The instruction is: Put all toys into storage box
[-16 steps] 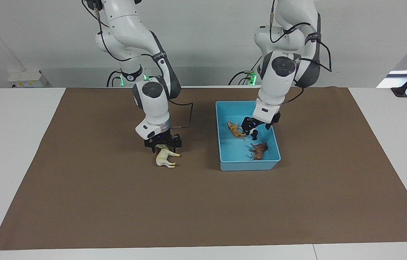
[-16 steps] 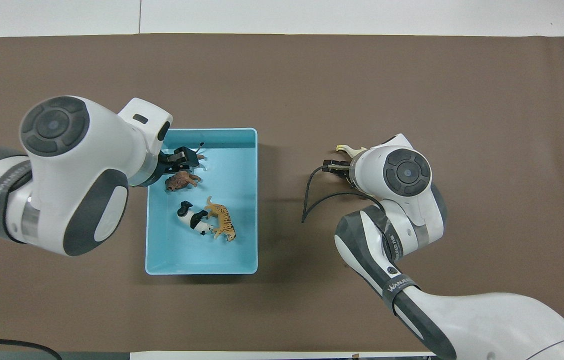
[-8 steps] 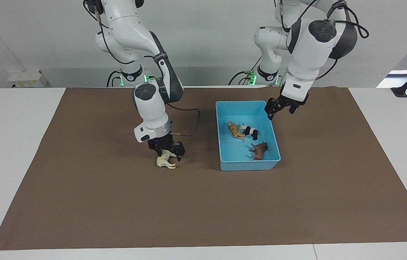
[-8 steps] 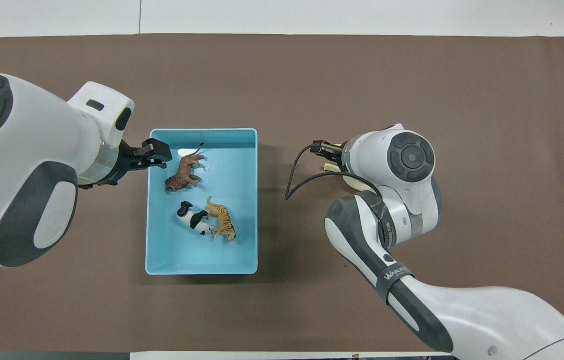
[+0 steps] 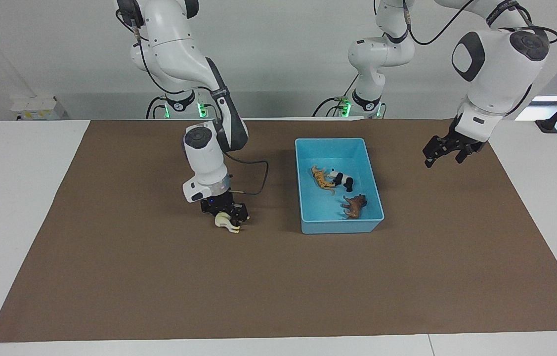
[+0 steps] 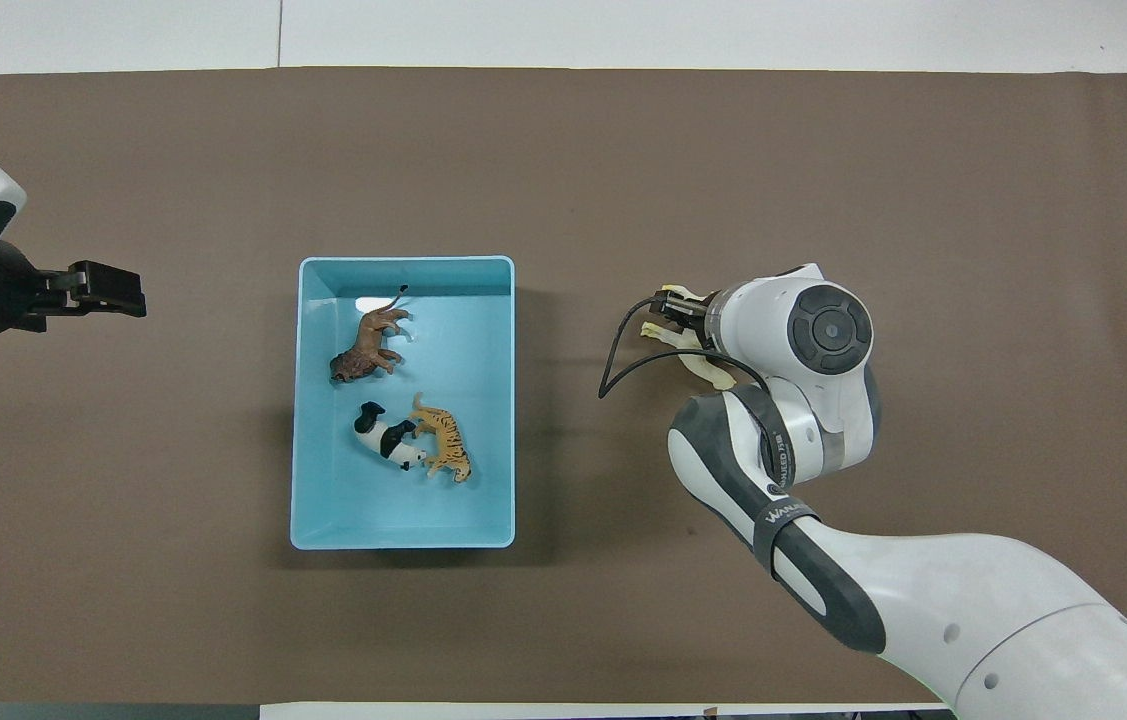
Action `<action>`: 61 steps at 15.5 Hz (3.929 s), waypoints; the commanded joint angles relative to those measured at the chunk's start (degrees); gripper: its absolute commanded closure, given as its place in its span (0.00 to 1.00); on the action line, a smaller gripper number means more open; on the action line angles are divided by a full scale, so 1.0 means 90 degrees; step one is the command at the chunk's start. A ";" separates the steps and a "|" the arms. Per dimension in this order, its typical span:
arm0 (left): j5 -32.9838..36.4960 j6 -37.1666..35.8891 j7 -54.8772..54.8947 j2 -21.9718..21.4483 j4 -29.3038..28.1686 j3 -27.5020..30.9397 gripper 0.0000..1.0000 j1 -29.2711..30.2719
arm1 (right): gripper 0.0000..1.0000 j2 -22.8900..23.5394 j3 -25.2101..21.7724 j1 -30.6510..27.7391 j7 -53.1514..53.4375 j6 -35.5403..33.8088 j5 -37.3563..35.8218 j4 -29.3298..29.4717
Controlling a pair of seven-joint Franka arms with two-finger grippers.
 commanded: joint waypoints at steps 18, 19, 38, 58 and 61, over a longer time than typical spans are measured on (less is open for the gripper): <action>-0.0088 -0.0935 0.0026 -0.0073 0.0820 0.0358 0.00 -0.0756 | 0.15 0.0874 -0.0007 0.2450 0.2511 -0.3095 0.0244 0.4429; -0.0088 -0.0936 0.0035 -0.0063 0.0830 0.0358 0.00 -0.0707 | 0.00 0.0854 -0.0007 0.2461 0.2598 -0.3143 0.0254 0.4427; -0.0078 -0.0955 0.0202 -0.0131 0.0870 0.0339 0.00 -0.0551 | 0.00 -0.0327 -0.0397 0.0072 -0.2040 -0.5457 -0.0557 0.4671; -0.0078 -0.0965 0.0172 -0.0131 0.0889 0.0349 0.00 -0.0560 | 0.00 -0.2798 -0.0397 -0.2587 -0.4764 -0.7645 -0.0684 0.3129; -0.0078 -0.0965 0.0172 -0.0131 0.0889 0.0349 0.00 -0.0560 | 0.00 -0.3051 -0.0358 -0.2627 -0.4725 -0.7878 -0.0956 0.2933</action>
